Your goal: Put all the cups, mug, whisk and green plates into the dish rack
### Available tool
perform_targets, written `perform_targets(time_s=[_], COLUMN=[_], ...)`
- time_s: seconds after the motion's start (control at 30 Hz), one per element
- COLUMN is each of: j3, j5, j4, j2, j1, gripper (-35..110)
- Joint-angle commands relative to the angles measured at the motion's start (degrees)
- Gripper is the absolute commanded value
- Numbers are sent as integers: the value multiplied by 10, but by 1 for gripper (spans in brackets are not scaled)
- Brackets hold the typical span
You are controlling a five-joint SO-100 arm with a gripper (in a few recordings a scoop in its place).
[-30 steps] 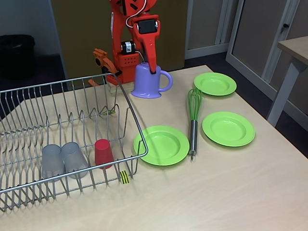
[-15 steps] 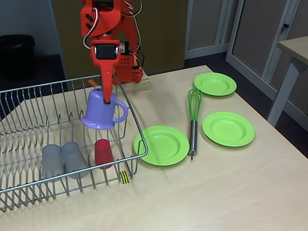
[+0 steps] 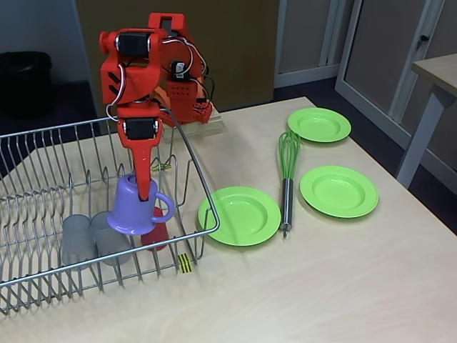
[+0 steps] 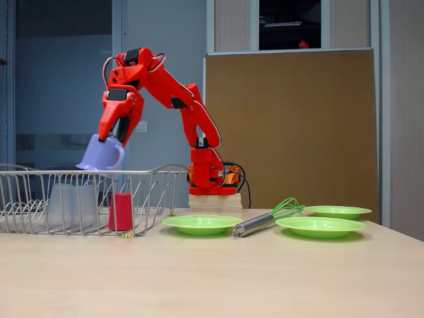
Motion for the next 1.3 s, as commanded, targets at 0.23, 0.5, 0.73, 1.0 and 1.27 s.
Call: perform_targets(time_s=[0.23,0.5,0.73,1.0,1.27], j3=[-57,-57,-58,-65,-65], j5=[-16,-15,-18,-22,-24], j4=[11,11,8,7,7], j2=[-26,-47,-63,-76,-83], j1=[8,4,4,4,6], gripper=[10,10,10,11,11])
